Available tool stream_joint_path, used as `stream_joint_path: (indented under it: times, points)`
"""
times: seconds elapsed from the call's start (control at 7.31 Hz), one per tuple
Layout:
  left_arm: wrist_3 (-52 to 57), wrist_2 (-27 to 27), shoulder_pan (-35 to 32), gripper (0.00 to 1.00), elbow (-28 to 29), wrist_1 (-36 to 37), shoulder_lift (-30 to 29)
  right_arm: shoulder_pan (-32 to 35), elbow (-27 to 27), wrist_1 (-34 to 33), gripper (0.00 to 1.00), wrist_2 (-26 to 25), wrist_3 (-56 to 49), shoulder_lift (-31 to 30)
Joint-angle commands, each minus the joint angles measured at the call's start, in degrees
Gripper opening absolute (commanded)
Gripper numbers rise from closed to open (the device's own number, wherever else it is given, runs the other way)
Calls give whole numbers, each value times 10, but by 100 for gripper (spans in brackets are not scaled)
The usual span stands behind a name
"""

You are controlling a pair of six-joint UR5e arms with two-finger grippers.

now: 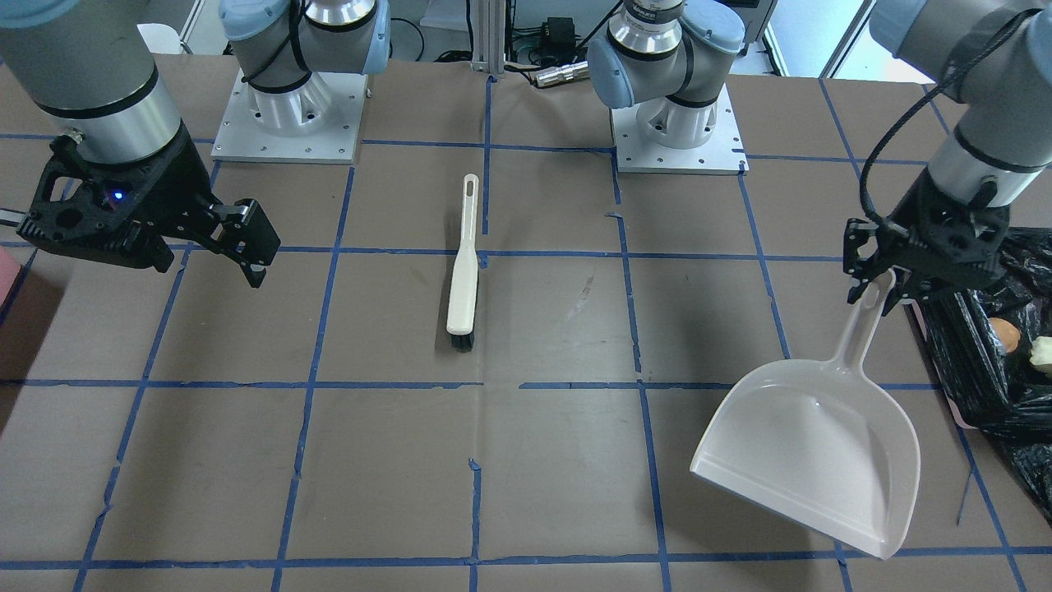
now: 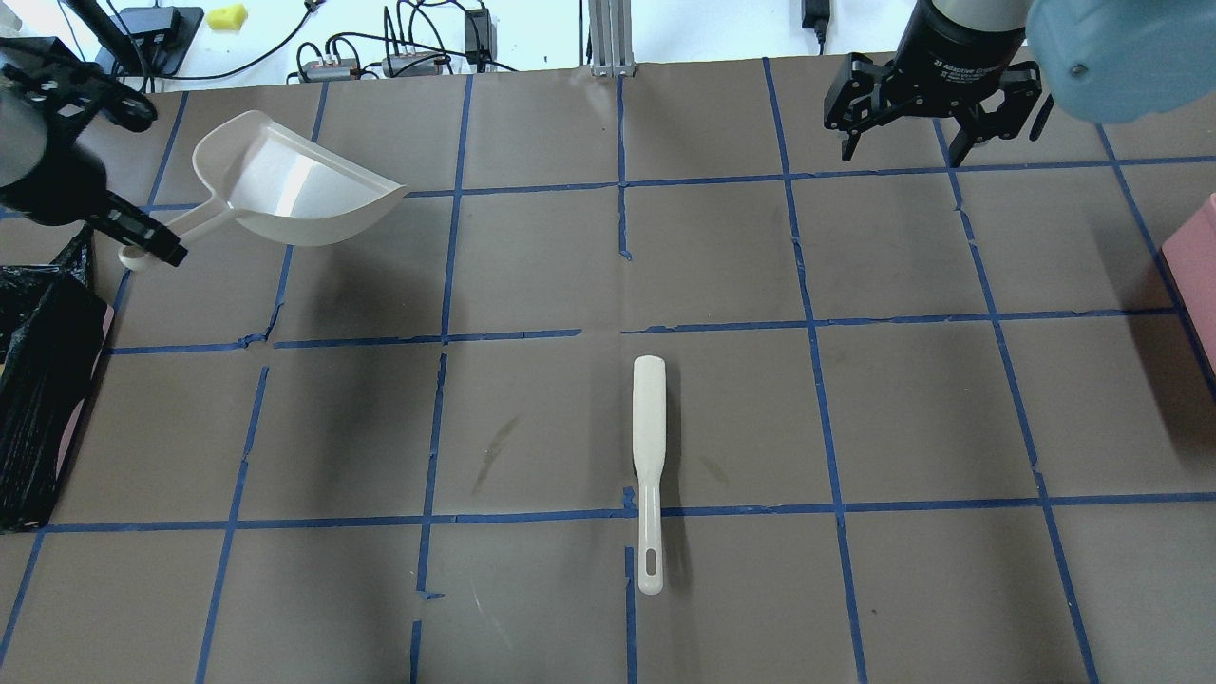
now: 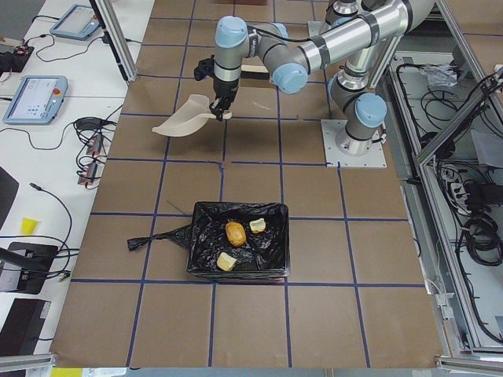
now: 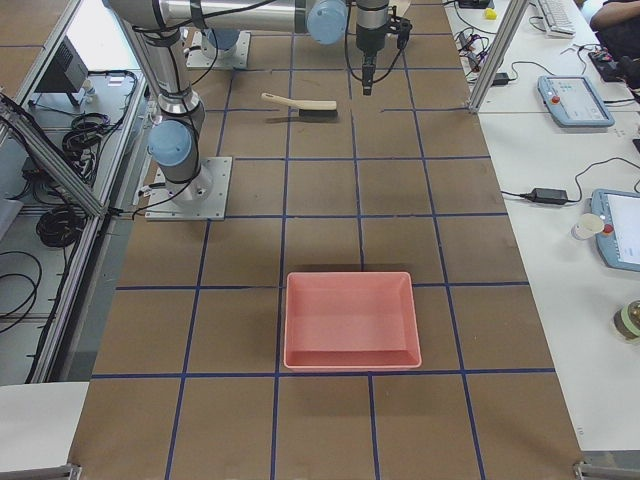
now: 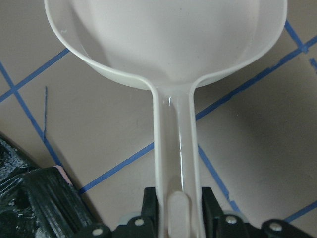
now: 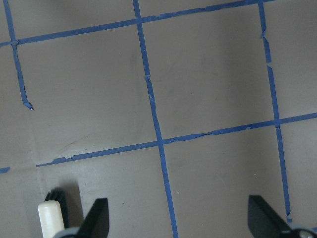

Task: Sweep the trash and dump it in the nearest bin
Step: 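Carry the empty dustpan with the left gripper back over the table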

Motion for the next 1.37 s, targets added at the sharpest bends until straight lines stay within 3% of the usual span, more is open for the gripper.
stream_joint_path:
  times: [0.0,0.27,0.68,0.96,1.23]
  points:
    - [-152,3,-101,0,1,28,-37,0,1,1,100,0,0,-1]
    - [-277,3,-186,0,0,55,-52,0,1,1,100,0,0,-1]
    - [-377,3,-303,0,8,135,-101,0,4,1,100,0,0,-1]
    - [-423,3,-354,0,22,208,-157,0,4,1,100,1,0,-1]
    - [-444,3,-393,0,37,226,-191,0,4,1,100,1,0,-1]
